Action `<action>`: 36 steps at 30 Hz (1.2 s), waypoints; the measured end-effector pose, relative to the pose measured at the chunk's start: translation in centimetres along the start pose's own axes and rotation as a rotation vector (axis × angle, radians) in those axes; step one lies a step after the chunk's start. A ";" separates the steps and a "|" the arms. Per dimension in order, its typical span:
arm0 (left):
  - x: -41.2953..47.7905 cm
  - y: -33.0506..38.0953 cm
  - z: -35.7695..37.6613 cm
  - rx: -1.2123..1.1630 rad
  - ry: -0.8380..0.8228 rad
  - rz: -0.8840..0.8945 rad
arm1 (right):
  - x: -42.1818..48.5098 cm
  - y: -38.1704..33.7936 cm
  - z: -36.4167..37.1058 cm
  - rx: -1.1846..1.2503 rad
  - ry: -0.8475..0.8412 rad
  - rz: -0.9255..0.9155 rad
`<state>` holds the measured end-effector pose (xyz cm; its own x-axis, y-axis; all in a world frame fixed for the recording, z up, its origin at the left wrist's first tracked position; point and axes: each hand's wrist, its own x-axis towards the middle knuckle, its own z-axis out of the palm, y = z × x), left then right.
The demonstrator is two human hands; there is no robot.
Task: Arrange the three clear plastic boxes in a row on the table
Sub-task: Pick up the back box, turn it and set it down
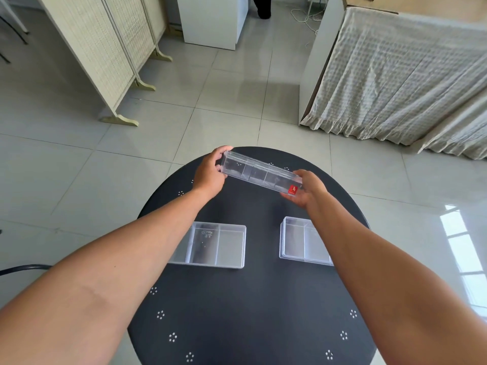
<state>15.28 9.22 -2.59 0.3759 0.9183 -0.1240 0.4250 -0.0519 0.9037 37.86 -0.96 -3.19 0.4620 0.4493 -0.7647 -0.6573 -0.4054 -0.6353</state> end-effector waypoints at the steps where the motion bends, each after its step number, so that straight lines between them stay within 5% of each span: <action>1: 0.1 0.0 0.0 -0.056 -0.007 -0.068 | -0.1 0.0 0.1 0.015 0.000 -0.010; 10: 0.9 -0.5 0.3 -0.489 -0.013 -0.472 | -0.2 0.2 0.4 -0.028 -0.016 -0.104; 24: 3.3 -7.3 1.9 -0.276 -0.136 -0.504 | 1.8 2.4 0.4 -0.279 -0.086 -0.145; 36: 2.1 -6.0 2.3 -0.173 -0.171 -0.446 | 4.2 3.9 -0.3 -0.300 -0.067 -0.153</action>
<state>15.42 10.58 -9.27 0.3242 0.7582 -0.5657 0.4376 0.4099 0.8003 37.48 -0.91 -8.92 0.4951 0.5698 -0.6559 -0.3750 -0.5408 -0.7529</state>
